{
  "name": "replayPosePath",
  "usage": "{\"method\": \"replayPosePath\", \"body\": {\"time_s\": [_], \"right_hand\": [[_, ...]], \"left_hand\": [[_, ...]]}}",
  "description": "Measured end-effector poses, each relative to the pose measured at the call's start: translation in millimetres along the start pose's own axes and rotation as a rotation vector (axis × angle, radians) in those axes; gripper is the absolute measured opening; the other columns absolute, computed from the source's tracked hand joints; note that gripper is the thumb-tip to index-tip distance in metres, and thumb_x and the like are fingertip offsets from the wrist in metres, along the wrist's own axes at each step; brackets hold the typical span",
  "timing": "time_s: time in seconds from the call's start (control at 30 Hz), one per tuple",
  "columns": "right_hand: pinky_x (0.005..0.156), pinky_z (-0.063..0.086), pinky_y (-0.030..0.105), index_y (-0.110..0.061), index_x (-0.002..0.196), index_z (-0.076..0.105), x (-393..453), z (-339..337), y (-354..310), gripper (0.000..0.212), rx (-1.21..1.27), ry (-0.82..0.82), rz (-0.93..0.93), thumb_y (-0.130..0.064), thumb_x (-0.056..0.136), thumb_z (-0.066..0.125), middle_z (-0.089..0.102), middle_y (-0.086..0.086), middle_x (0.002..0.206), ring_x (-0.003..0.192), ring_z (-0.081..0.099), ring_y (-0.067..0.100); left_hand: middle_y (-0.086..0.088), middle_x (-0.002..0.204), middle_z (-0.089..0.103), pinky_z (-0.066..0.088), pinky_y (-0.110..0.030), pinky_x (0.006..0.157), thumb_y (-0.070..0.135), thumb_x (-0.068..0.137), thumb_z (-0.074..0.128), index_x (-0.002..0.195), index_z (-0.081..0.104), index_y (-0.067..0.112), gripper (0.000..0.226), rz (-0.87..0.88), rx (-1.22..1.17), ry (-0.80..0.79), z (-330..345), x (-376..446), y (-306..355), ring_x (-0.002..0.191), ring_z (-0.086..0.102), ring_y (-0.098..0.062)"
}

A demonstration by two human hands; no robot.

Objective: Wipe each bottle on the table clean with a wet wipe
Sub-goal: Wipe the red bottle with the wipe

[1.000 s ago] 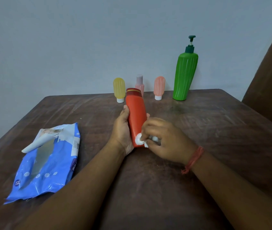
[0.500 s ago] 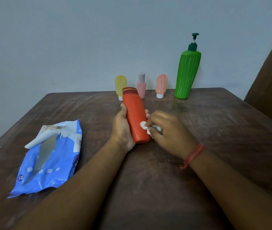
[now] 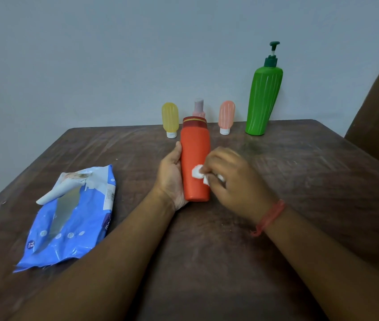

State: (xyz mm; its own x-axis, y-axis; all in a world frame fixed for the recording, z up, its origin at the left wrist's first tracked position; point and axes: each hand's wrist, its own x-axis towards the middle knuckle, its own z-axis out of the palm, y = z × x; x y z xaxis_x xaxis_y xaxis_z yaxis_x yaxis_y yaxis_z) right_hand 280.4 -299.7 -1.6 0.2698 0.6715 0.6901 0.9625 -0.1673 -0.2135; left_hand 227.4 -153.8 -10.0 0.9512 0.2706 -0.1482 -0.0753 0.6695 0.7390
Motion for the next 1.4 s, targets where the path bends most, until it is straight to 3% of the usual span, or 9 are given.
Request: {"method": "replayPosePath", "body": {"time_s": [0.1,0.3,0.53,0.73,0.9,1.0,1.17,1.33,1.4], "right_hand": [[0.104,0.041,0.033,-0.008,0.093,0.071,-3.2,-0.7,-10.8,0.017,-0.007,-0.101,-0.155,0.003,0.086,0.059,0.063,0.004,0.096,0.091,0.056,0.023],[0.078,0.048,0.037,-0.008,0.096,0.071,8.1,2.2,-3.7,0.016,-0.182,0.054,-0.037,-0.001,0.089,0.059,0.063,0.007,0.097,0.089,0.055,0.027],[0.088,0.048,0.038,-0.006,0.092,0.07,-3.9,6.1,-12.0,0.011,0.019,-0.145,-0.19,0.0,0.087,0.063,0.061,0.005,0.094,0.088,0.057,0.025],[0.087,0.049,0.039,-0.007,0.099,0.074,1.0,15.2,-16.5,0.019,-0.052,-0.091,-0.184,0.002,0.088,0.061,0.064,0.007,0.097,0.088,0.057,0.026],[0.086,0.045,0.025,-0.008,0.094,0.072,-2.3,1.2,-3.1,0.02,-0.053,-0.155,-0.202,0.003,0.088,0.056,0.062,0.005,0.1,0.092,0.056,0.022],[0.078,0.048,0.032,-0.007,0.091,0.07,-2.8,4.1,-7.4,0.013,-0.099,-0.104,-0.222,-0.001,0.091,0.058,0.062,0.007,0.099,0.088,0.056,0.023],[0.082,0.048,0.035,-0.004,0.085,0.072,0.8,17.1,-24.4,0.022,-0.211,0.045,-0.432,-0.001,0.099,0.056,0.065,0.009,0.085,0.076,0.056,0.026],[0.071,0.05,0.037,-0.007,0.081,0.072,1.1,19.6,-30.3,0.021,-0.301,0.08,-0.529,0.0,0.098,0.06,0.067,0.006,0.083,0.072,0.058,0.024],[0.072,0.048,0.033,-0.007,0.084,0.072,-0.9,14.2,-23.0,0.02,-0.325,0.099,-0.45,-0.002,0.099,0.059,0.066,0.007,0.084,0.073,0.057,0.024]], "left_hand": [[-0.02,0.104,0.071,0.061,-0.036,0.074,0.056,0.102,0.033,0.126,0.06,-0.001,0.067,-0.014,-0.03,-0.025,-2.2,-2.4,3.7,0.088,0.072,-0.029],[-0.017,0.103,0.07,0.055,-0.039,0.086,0.053,0.103,0.033,0.124,0.063,0.003,0.062,0.008,-0.028,-0.056,1.1,-2.1,2.3,0.091,0.069,-0.027],[-0.021,0.101,0.067,0.055,-0.049,0.096,0.059,0.102,0.032,0.128,0.056,-0.006,0.074,0.069,-0.216,-0.029,-4.7,4.3,7.2,0.088,0.065,-0.03],[-0.019,0.108,0.067,0.038,-0.051,0.115,0.065,0.098,0.037,0.133,0.055,-0.007,0.082,0.001,-0.166,-0.05,-10.2,7.3,6.0,0.124,0.055,-0.039],[-0.021,0.1,0.068,0.058,-0.047,0.086,0.059,0.102,0.033,0.125,0.058,-0.007,0.074,0.126,-0.342,-0.006,-9.9,6.8,11.4,0.081,0.067,-0.029],[-0.022,0.099,0.068,0.061,-0.047,0.079,0.058,0.103,0.033,0.123,0.06,-0.008,0.074,0.13,-0.38,0.001,-10.8,4.4,14.1,0.082,0.066,-0.03],[-0.021,0.092,0.066,0.051,-0.048,0.1,0.06,0.102,0.033,0.124,0.056,-0.011,0.077,0.086,-0.403,-0.001,-3.3,-0.1,11.4,0.072,0.07,-0.03],[-0.017,0.09,0.067,0.054,-0.042,0.096,0.064,0.1,0.034,0.119,0.059,-0.007,0.077,0.005,-0.368,-0.02,-1.5,-5.8,12.3,0.078,0.072,-0.03],[-0.019,0.093,0.067,0.061,-0.043,0.081,0.062,0.101,0.034,0.122,0.058,-0.009,0.078,0.042,-0.405,-0.003,-1.4,-5.0,16.7,0.083,0.068,-0.029]]}}
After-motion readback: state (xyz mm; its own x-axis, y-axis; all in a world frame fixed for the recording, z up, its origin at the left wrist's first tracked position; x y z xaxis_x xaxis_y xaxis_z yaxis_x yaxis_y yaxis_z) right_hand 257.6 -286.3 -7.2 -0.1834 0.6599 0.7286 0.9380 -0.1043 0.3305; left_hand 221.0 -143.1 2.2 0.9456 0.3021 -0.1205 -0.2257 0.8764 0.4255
